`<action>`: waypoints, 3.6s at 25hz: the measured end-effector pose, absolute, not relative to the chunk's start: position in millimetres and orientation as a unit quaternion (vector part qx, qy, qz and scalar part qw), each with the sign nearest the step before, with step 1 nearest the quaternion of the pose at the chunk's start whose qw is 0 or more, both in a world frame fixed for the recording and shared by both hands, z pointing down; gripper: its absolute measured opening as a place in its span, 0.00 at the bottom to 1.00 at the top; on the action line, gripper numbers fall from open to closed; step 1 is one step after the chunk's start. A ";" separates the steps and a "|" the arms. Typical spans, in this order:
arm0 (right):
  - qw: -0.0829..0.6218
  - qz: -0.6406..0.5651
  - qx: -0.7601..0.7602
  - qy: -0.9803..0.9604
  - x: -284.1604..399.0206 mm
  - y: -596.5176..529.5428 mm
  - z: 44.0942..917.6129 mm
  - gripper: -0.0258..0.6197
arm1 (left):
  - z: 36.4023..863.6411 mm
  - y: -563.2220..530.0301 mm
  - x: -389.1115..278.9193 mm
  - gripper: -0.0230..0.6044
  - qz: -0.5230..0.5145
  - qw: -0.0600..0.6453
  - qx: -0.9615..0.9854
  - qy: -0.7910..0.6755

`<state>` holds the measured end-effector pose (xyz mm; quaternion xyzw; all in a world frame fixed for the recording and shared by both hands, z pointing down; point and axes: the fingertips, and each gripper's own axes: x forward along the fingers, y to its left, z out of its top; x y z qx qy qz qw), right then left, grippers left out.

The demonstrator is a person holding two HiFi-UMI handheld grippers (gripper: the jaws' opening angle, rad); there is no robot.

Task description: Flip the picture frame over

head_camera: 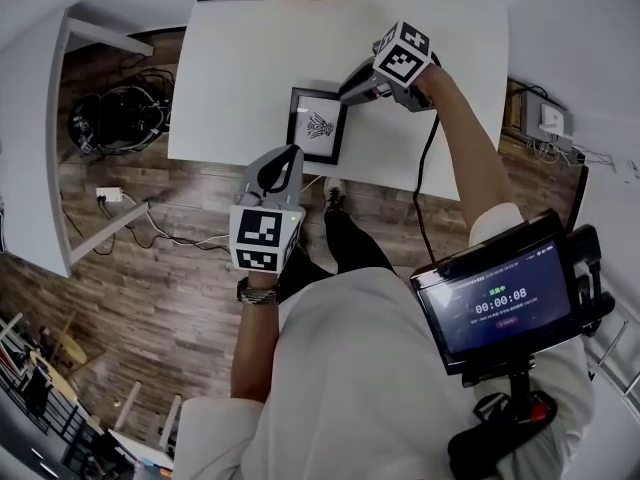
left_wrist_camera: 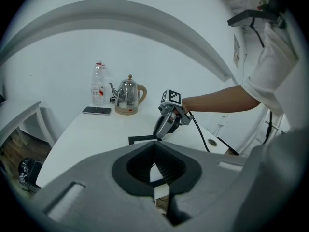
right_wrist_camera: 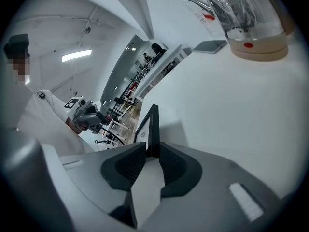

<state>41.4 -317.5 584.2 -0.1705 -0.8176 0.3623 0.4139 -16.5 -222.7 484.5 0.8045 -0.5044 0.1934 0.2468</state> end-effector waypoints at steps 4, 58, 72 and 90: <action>0.435 0.372 -0.175 -0.801 42.6 -318.4 613.0 0.18 | 500.3 -232.1 -17.1 0.04 0.200 0.253 0.803 -0.502; 0.232 0.048 0.462 -0.855 84.6 -232.4 352.4 0.04 | 370.8 -186.8 -39.7 0.04 0.181 0.071 0.849 -0.491; 0.112 -0.014 0.491 -0.864 94.3 -170.8 226.6 0.04 | 262.7 -160.3 -40.7 0.04 0.156 -0.030 0.853 -0.497; 0.124 -0.013 0.514 -0.849 103.6 -176.8 231.2 0.04 | 244.9 -166.9 -41.9 0.04 0.140 -0.046 0.856 -0.496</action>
